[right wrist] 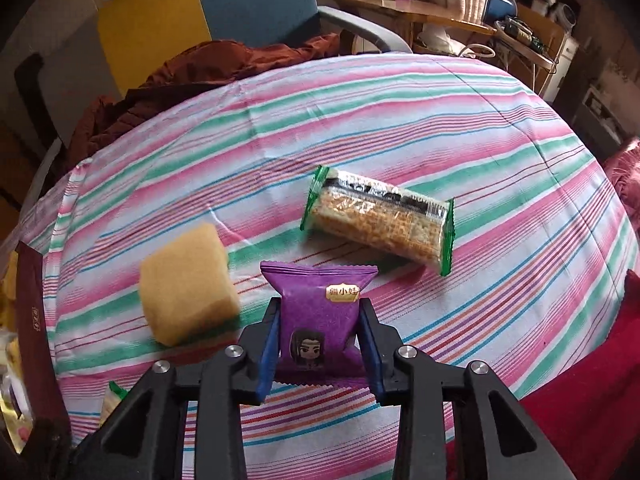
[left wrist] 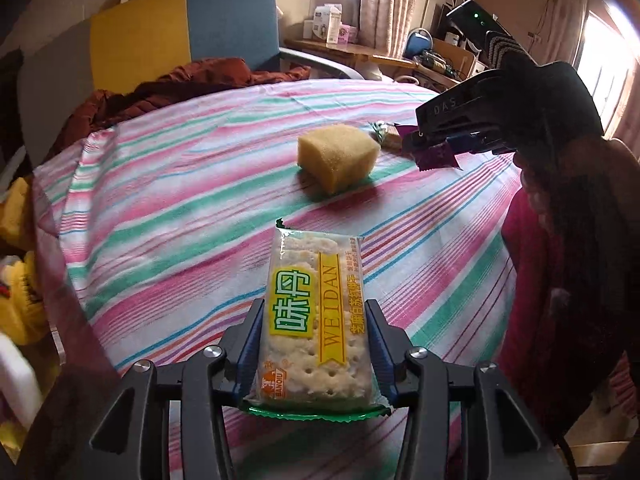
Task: Organize objects
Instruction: 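Carry the cracker packet and purple packet into the gold tray and release both, then move both tools back toward the yellow sponge and small cracker packet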
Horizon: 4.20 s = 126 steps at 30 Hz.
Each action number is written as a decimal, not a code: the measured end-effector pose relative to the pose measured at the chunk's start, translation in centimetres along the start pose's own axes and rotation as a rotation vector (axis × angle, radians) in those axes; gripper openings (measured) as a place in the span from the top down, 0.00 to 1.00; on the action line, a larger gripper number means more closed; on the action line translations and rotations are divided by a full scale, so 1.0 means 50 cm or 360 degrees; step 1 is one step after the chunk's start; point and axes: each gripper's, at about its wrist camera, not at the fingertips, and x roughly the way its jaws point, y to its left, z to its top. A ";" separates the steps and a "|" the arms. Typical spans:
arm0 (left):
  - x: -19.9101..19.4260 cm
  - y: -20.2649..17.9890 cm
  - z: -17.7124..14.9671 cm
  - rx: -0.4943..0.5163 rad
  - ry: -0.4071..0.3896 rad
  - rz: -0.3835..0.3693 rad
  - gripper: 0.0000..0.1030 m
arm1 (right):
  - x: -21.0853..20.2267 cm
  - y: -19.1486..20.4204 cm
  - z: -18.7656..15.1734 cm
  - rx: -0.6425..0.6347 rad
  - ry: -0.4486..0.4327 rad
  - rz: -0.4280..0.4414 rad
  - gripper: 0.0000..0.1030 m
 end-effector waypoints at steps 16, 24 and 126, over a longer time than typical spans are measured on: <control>-0.186 0.067 0.022 -0.0175 -0.0296 0.0207 0.53 | -0.057 0.022 0.004 -0.0051 -0.0237 0.0155 0.65; -0.277 0.135 0.004 -0.0290 -0.0417 0.0352 0.53 | -0.080 0.031 -0.003 -0.0064 -0.0311 0.0245 0.65; -0.419 0.456 -0.232 -0.1115 -0.0394 0.0834 0.52 | -0.186 0.654 -0.340 -0.1183 -0.0394 0.0827 0.00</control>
